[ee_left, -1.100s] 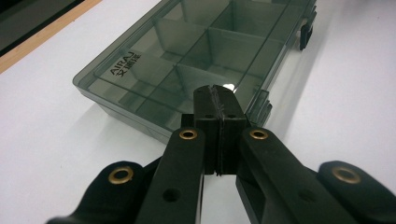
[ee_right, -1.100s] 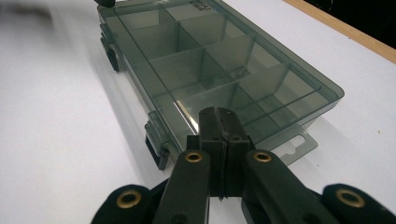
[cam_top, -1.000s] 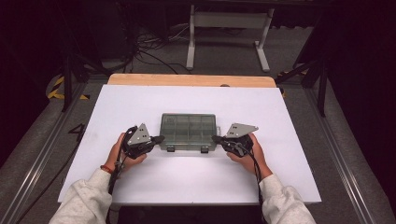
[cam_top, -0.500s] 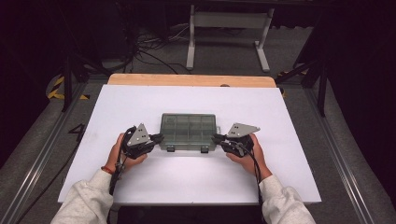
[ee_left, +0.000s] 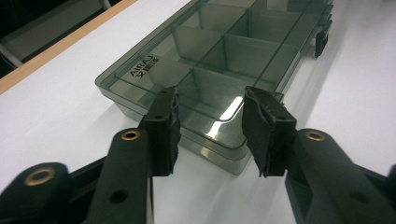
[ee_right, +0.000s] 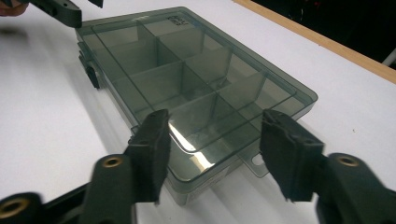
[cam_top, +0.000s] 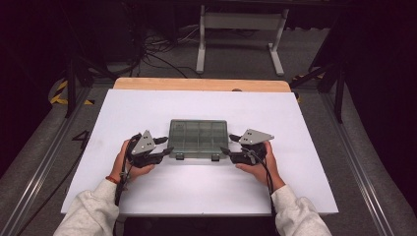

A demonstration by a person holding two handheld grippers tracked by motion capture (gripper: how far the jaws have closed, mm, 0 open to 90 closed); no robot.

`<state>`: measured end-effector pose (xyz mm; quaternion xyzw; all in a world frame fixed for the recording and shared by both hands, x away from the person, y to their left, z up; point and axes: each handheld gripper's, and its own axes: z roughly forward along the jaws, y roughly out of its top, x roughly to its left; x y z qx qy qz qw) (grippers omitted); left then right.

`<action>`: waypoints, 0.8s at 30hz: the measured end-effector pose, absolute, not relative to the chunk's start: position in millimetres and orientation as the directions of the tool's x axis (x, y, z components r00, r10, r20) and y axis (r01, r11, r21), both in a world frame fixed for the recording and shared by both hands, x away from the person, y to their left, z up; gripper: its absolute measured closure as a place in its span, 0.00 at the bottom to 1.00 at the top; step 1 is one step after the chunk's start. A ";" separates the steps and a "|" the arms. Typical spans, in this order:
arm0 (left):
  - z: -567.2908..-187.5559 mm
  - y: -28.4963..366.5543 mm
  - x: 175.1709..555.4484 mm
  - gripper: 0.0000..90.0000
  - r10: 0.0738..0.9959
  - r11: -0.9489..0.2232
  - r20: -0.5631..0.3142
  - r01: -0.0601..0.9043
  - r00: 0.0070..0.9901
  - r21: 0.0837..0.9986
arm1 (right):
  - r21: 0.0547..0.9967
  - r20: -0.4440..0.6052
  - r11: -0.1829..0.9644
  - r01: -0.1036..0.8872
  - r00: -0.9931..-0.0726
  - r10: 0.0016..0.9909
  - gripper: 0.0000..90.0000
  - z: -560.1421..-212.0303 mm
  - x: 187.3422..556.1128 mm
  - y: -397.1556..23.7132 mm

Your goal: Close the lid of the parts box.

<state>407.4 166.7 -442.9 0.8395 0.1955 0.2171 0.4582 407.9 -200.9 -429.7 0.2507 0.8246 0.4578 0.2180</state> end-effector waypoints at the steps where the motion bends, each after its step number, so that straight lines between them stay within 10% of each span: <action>1: -443.0 166.9 407.4 0.55 0.529 -0.503 0.184 0.132 0.828 0.854 | 0.864 -0.131 0.456 0.214 -0.778 0.614 0.40 -429.8 408.0 -200.8; 24: -444.0 170.2 407.0 0.08 0.546 -0.469 0.159 0.143 0.822 0.871 | 0.866 -0.157 0.456 0.205 -0.755 0.637 0.08 -431.1 407.2 -196.9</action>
